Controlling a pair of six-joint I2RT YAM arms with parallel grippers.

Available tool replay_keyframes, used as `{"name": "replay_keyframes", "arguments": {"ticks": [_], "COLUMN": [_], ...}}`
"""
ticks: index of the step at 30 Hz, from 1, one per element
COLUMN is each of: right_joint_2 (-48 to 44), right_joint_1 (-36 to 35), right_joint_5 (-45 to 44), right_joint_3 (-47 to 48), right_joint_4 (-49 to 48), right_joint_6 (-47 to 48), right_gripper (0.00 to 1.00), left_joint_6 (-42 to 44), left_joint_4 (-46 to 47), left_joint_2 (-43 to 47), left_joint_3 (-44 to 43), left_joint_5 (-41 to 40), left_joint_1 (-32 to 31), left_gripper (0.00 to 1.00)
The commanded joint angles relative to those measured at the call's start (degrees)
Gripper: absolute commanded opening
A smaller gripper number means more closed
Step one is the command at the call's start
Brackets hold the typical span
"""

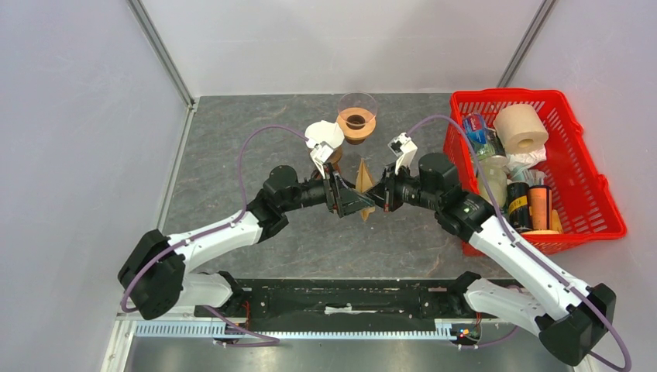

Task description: Place the coffee filter in the dripper

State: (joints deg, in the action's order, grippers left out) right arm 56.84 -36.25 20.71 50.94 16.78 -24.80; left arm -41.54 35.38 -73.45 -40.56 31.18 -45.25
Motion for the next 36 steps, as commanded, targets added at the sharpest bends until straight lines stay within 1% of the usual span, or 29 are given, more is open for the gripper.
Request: {"name": "replay_keyframes", "arguments": {"ticks": [1, 5, 7, 8, 10, 14, 16, 19, 21, 24, 28, 31, 36], "right_joint_2": [-2.27, -2.58, -2.31, -2.04, -1.61, -0.79, -0.42, -0.02, 0.35, 1.03, 1.47, 2.19, 2.52], "right_joint_1": [-0.04, -0.03, 0.03, 0.02, 0.00, -0.02, -0.03, -0.01, 0.01, -0.10, -0.09, -0.10, -0.11], "right_joint_5": [-0.81, -0.67, -0.67, -0.85, -2.11, -4.01, -4.01, -6.09, -9.62, -15.43, -17.00, -17.97, -24.99], "right_joint_3": [-0.14, 0.04, 0.13, 0.27, 0.77, 1.40, 1.53, 1.88, 2.14, 3.14, 3.44, 3.72, 4.25], "right_joint_4": [-1.13, -0.94, -0.86, -0.68, 0.42, 2.07, 2.53, 3.66, 5.08, 8.80, 10.80, 12.03, 15.32], "right_joint_6": [0.98, 1.00, 1.03, 0.98, 1.15, 1.32, 1.21, 0.57, -0.24, -1.28, -2.08, -2.53, -2.83], "right_gripper": [0.00, 0.00, 0.00, 0.00, 0.00, 0.00, 0.00, 0.00, 0.00, 0.00, 0.00, 0.00, 0.00], "left_joint_6": [3.98, 6.72, 7.46, 7.52, 8.20, 11.06, 12.03, 13.14, 13.29, 12.04, 11.02, 11.30, 12.08], "left_joint_4": [-4.69, -10.45, -12.44, -13.04, -14.44, -19.63, -21.66, -24.62, -27.59, -32.07, -35.01, -39.59, -43.99], "left_joint_2": [2.92, 4.17, 4.41, 4.55, 5.02, 5.99, 6.19, 6.47, 6.21, 5.78, 4.93, 3.73, 1.68], "left_joint_3": [-1.82, -2.71, -3.30, -3.38, -3.54, -4.66, -5.21, -6.54, -8.13, -9.92, -11.72, -13.80, -16.94], "left_joint_5": [-4.00, -7.93, -9.59, -10.86, -13.57, -22.65, -26.64, -33.14, -37.11, -42.34, -46.01, -50.32, -54.44], "left_joint_1": [-0.34, -0.70, -1.03, -1.21, -1.95, -4.48, -5.69, -7.62, -8.89, -10.14, -11.38, -13.01, -15.24], "left_gripper": [0.79, 0.51, 0.39, 0.35, 0.31, 0.23, 0.14, 0.07, 0.02, 0.02, 0.02, 0.02, 0.02]}}
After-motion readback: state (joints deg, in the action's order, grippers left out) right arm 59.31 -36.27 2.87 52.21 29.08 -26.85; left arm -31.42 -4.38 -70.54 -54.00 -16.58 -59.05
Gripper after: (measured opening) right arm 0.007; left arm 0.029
